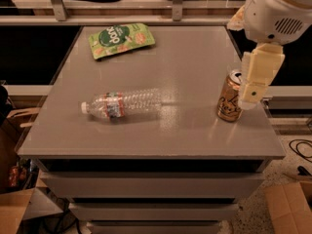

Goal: Place water bottle upright

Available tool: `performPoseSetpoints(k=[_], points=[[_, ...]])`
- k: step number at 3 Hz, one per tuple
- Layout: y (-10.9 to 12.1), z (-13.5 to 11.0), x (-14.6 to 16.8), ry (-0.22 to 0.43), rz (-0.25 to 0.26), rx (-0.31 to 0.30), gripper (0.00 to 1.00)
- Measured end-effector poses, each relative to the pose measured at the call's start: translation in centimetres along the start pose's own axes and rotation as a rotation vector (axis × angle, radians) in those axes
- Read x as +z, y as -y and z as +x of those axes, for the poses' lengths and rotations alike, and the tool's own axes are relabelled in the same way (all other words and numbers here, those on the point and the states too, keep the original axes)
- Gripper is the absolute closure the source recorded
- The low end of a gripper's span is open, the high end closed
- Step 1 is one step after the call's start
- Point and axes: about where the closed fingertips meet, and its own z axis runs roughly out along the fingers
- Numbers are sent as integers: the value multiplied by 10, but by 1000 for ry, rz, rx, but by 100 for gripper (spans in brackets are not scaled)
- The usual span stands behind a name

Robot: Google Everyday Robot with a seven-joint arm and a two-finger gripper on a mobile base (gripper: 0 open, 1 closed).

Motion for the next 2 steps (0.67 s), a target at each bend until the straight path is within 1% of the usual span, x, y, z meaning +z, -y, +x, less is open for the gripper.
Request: performPoseSetpoints(k=[1,2], points=[[5,-32,11,-9,-14,-93,0],[0,-68,26,-30,-23,-176,0]])
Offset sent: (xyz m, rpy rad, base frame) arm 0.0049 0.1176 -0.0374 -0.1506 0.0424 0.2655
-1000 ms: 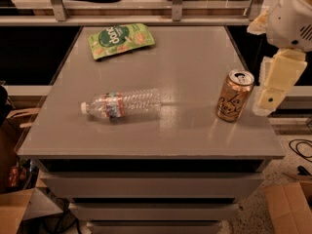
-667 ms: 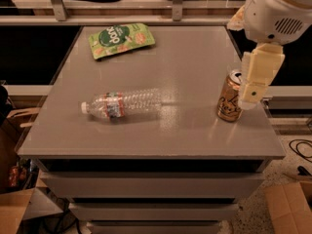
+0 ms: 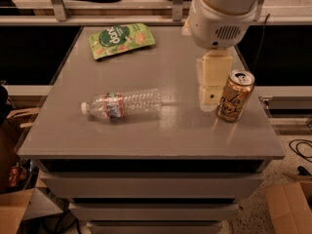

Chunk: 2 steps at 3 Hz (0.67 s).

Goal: Place water bottle upright

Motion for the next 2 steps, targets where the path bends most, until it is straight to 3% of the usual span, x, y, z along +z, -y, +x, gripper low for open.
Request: performPoseSetpoints(k=[1,2], points=[[-5,-36,19,-11,-22,-76,0],[-4,-36,19,-11,-21,-76,0]])
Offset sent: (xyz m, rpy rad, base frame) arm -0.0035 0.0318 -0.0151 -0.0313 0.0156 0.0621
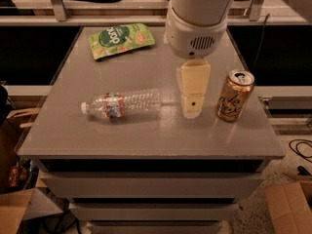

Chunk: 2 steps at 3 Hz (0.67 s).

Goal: Place water bottle upright

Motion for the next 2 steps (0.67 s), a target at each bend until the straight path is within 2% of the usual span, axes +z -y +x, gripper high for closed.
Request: performPoseSetpoints(k=[1,2], points=[[11,-20,7,1,-6,-12,0],[22,-49,24,7,-33,-37,0]])
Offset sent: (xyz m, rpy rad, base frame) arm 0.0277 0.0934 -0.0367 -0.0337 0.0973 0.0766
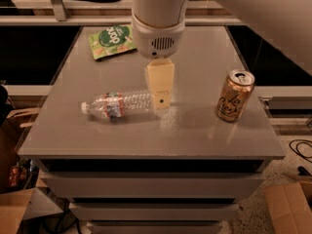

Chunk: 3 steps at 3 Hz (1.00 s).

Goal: Place water bottle upright

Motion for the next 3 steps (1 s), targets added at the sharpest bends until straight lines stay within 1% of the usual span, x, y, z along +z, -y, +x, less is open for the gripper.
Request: performPoseSetpoints(k=[1,2,3], points=[[9,-33,24,6,-36,13,0],[10,-51,50,24,-73,69,0],[10,-62,75,46,-94,114,0]])
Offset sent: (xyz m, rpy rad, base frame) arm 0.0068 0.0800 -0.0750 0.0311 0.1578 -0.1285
